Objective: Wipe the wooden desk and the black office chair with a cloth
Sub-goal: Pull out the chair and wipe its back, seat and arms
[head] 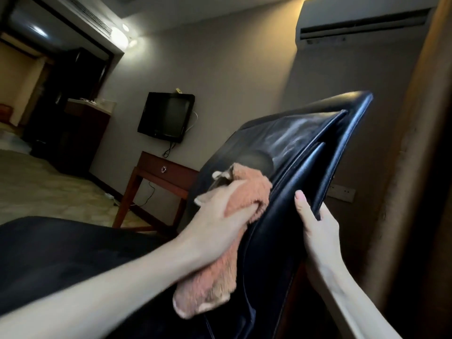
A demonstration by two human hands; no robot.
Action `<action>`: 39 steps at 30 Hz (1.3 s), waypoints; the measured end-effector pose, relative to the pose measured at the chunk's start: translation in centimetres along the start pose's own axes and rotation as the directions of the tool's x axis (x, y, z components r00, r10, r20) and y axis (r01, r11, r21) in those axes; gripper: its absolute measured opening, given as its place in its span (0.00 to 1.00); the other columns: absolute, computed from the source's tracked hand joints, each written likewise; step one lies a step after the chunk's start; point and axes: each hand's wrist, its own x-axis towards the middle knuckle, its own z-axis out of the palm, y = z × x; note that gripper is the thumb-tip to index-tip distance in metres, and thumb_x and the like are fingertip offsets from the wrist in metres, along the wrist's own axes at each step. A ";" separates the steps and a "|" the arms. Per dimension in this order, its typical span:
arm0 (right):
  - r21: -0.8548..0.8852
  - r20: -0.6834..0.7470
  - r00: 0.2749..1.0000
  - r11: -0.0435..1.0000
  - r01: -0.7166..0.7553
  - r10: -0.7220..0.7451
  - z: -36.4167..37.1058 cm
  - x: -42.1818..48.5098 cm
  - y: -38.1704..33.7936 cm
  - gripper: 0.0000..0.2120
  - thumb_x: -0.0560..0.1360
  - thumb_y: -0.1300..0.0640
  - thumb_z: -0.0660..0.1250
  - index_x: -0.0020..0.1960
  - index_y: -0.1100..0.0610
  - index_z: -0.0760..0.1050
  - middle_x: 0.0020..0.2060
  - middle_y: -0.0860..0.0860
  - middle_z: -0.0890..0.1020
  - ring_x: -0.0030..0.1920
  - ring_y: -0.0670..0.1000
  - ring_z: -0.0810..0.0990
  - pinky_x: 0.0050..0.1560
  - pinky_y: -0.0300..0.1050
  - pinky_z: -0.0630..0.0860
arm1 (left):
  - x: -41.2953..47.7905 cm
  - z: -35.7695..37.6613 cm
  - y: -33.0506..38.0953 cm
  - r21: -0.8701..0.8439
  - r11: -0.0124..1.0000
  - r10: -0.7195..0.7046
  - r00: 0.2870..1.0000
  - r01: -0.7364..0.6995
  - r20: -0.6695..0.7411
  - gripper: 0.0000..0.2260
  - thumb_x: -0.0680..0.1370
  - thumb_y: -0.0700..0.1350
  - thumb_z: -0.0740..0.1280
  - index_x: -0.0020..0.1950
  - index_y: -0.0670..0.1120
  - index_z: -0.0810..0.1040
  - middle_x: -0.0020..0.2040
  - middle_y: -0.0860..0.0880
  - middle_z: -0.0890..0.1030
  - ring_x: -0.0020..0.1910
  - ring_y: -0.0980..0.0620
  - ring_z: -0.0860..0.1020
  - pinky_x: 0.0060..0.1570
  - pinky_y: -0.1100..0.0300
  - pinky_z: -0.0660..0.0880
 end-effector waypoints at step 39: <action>0.085 0.085 0.985 0.984 -0.156 0.148 -0.9 14.1 -2.2 0.25 0.72 0.37 0.72 0.61 0.52 0.82 0.54 0.50 0.87 0.56 0.53 0.86 0.65 0.57 0.78 | 17.2 3.3 3.6 0.301 0.954 0.039 0.995 -0.008 -0.097 0.24 0.76 0.65 0.59 0.72 0.64 0.72 0.70 0.56 0.76 0.63 0.53 0.73 0.58 0.57 0.63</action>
